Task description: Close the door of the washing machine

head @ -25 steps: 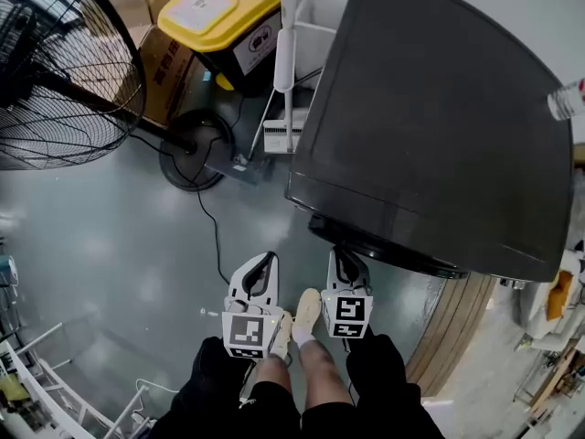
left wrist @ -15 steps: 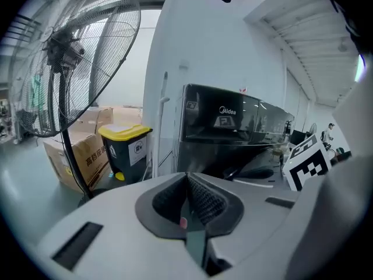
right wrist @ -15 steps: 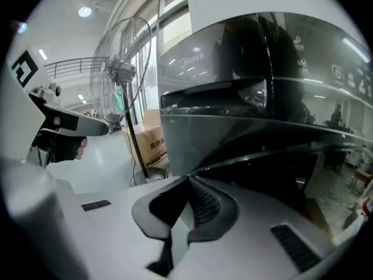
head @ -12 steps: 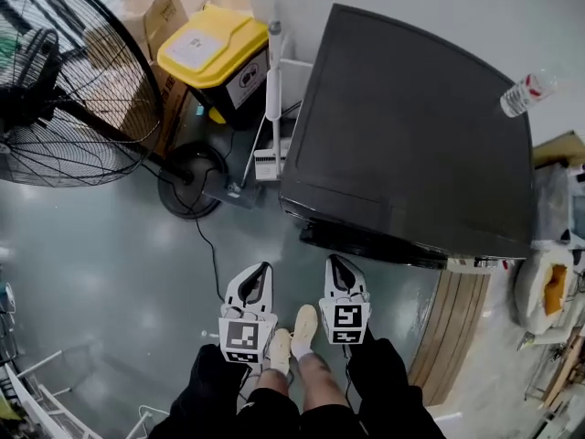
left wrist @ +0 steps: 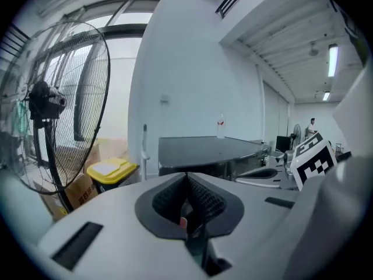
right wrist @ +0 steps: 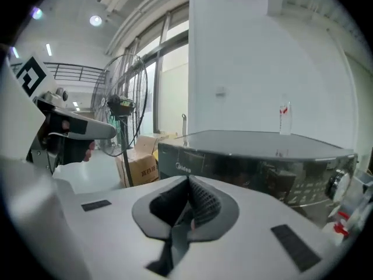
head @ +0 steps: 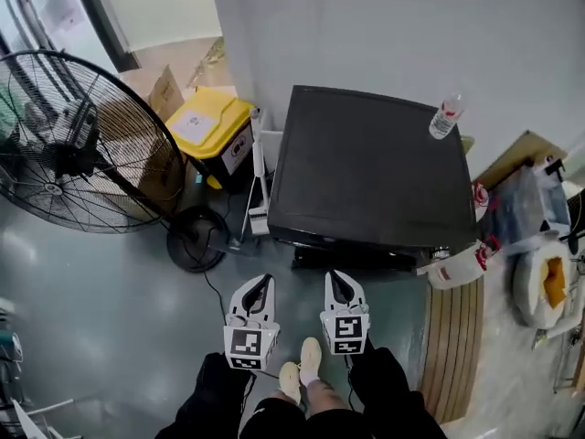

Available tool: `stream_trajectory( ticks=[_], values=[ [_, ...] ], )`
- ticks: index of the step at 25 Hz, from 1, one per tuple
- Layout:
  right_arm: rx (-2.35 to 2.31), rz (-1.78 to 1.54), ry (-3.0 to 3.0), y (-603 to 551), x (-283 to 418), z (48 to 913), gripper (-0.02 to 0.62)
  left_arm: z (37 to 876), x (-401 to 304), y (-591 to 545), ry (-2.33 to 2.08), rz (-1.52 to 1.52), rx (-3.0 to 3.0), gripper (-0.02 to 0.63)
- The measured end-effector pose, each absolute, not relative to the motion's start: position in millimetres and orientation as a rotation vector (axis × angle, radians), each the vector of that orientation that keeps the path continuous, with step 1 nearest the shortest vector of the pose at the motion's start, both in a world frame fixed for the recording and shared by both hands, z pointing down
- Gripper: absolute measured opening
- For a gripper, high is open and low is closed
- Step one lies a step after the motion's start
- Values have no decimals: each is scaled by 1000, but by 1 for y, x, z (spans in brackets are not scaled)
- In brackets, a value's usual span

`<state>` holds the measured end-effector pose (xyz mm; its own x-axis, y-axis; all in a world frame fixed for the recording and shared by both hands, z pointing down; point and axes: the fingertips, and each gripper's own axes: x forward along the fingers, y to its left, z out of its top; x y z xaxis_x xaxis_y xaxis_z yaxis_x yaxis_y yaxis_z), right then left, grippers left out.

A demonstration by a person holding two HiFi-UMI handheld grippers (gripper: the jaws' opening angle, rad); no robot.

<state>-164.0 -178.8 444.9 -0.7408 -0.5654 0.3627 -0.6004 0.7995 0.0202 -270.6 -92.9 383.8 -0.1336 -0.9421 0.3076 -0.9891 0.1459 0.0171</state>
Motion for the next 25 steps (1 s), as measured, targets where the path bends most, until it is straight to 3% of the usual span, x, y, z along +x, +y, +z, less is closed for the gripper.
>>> stream_trajectory(
  ticks=[13, 25],
  values=[
    [1087, 0, -2730, -110, -79, 270, 17, 229, -201, -28, -2176, 226, 2114, 25],
    [1226, -70, -2748, -29, 0, 207, 17, 176, -142, 39, -2139, 214, 2254, 25]
  ],
)
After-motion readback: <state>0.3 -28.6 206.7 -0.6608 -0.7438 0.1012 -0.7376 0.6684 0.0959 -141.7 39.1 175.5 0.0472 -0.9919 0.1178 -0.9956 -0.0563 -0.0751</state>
